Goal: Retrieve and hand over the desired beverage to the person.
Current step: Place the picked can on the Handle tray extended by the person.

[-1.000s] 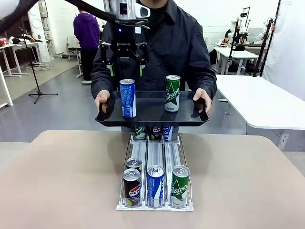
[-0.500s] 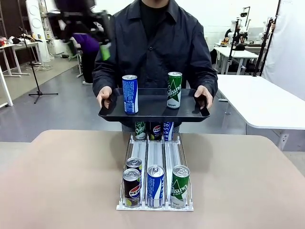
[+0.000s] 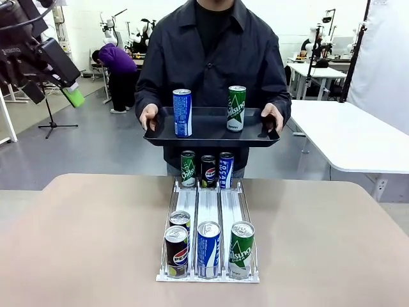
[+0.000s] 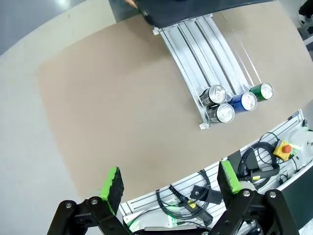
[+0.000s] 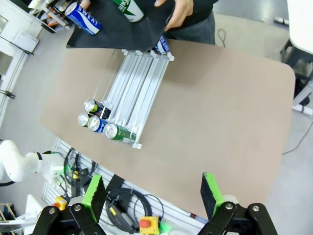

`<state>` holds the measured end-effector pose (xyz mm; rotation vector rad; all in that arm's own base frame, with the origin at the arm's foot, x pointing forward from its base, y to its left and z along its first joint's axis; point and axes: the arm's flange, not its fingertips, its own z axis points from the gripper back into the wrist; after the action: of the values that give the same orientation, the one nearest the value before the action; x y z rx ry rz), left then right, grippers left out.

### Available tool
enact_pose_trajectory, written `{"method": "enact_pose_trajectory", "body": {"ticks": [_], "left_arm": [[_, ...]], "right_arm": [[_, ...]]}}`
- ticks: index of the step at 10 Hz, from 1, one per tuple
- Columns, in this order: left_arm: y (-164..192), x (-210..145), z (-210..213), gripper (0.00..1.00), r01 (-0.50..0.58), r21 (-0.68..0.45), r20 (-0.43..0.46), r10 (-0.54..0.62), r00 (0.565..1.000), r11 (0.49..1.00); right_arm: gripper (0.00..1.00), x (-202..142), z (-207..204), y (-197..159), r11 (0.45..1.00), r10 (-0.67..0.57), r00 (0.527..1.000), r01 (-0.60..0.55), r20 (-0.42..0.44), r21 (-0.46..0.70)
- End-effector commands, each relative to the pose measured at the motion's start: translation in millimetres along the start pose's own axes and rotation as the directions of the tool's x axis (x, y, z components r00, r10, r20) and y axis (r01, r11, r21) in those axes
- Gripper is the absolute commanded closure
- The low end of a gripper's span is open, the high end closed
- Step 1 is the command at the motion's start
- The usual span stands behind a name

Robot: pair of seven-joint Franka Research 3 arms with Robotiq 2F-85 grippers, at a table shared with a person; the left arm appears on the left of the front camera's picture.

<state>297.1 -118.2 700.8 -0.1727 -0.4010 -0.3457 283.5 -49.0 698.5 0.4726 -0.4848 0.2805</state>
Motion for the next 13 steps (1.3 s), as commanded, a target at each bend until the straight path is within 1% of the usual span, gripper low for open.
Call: {"method": "enact_pose_trajectory", "body": {"ticks": [1, 8, 10, 12, 13], "left_arm": [[-7, -1, 3, 0.0, 0.013, 0.013, 0.006, -0.013, 1.0, 1.0], [-9, 0, 1, 0.0, 0.015, 0.01, 0.002, -0.015, 1.0, 1.0], [27, 8, 8, 0.0, 0.029, -0.153, 0.022, -0.026, 0.999, 0.988], [58, 13, 20, 0.0, -0.004, -0.253, 0.05, 0.017, 0.999, 0.968], [71, 13, 27, 0.0, -0.029, -0.269, 0.09, 0.056, 0.994, 0.963]], "right_arm": [[0.0, -1, -1, 0, 1.0, 0.009, 1.0, -0.009, 0.003, 0.025], [0.0, -1, -1, 0, 1.0, 0.009, 1.0, -0.009, 0.003, 0.025], [0.0, -1, -1, 0, 1.0, 0.009, 1.0, -0.009, 0.003, 0.025], [0.0, -1, -1, 0, 1.0, 0.009, 1.0, -0.009, 0.003, 0.025], [0.0, -1, -1, 0, 1.0, 0.009, 1.0, -0.009, 0.003, 0.025]]}}
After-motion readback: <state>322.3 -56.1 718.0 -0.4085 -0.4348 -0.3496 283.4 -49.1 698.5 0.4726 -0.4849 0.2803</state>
